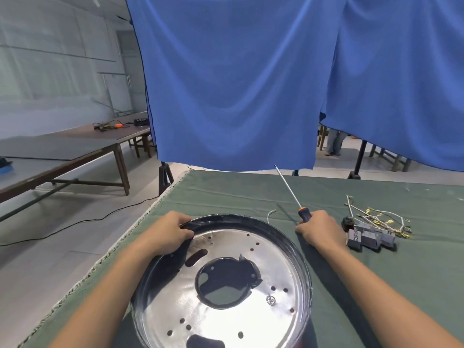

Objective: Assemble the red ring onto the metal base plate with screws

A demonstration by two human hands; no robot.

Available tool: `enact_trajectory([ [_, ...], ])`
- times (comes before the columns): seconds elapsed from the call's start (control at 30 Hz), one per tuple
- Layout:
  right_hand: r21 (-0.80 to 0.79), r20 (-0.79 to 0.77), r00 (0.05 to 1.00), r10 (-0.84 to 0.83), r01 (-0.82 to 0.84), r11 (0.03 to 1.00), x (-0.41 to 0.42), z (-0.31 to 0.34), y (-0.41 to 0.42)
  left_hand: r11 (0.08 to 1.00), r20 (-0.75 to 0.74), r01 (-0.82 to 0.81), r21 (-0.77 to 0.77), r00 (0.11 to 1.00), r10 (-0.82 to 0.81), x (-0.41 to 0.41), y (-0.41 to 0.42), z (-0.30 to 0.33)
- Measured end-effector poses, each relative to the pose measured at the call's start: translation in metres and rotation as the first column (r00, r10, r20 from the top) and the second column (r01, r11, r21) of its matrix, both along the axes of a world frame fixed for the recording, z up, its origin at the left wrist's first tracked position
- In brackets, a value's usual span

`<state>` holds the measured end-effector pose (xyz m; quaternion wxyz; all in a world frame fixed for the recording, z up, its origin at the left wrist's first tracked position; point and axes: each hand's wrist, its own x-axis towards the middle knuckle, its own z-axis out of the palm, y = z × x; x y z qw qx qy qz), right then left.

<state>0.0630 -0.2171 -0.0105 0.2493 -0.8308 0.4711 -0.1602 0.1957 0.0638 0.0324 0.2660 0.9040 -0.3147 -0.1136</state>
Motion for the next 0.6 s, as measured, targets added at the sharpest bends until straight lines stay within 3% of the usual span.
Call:
enact_trajectory([
  [0.13, -0.097, -0.032, 0.999, -0.018, 0.015, 0.995, 0.005, -0.004, -0.001, 1.000, 0.008, 0.011, 0.005, 1.000, -0.011, 0.002, -0.002, 0.001],
  [0.23, -0.005, -0.017, 0.999, -0.037, 0.037, 0.999, 0.001, -0.003, -0.004, 1.000, 0.011, 0.008, 0.006, 1.000, -0.008, 0.002, -0.005, 0.001],
  [0.37, 0.356, 0.398, 0.918, 0.004, -0.158, 0.921, -0.011, 0.012, -0.001, 1.000, 0.015, -0.015, 0.006, 1.000, 0.015, -0.002, -0.015, 0.001],
  [0.5, 0.312, 0.579, 0.805, 0.127, -0.363, 0.878, -0.029, 0.060, 0.024, 0.994, 0.033, -0.082, -0.077, 0.996, 0.085, -0.010, -0.022, 0.010],
  [0.6, 0.296, 0.645, 0.732, 0.218, -0.503, 0.812, -0.032, 0.091, 0.056, 0.962, 0.126, -0.072, -0.262, 0.986, 0.108, -0.024, -0.026, 0.027],
])
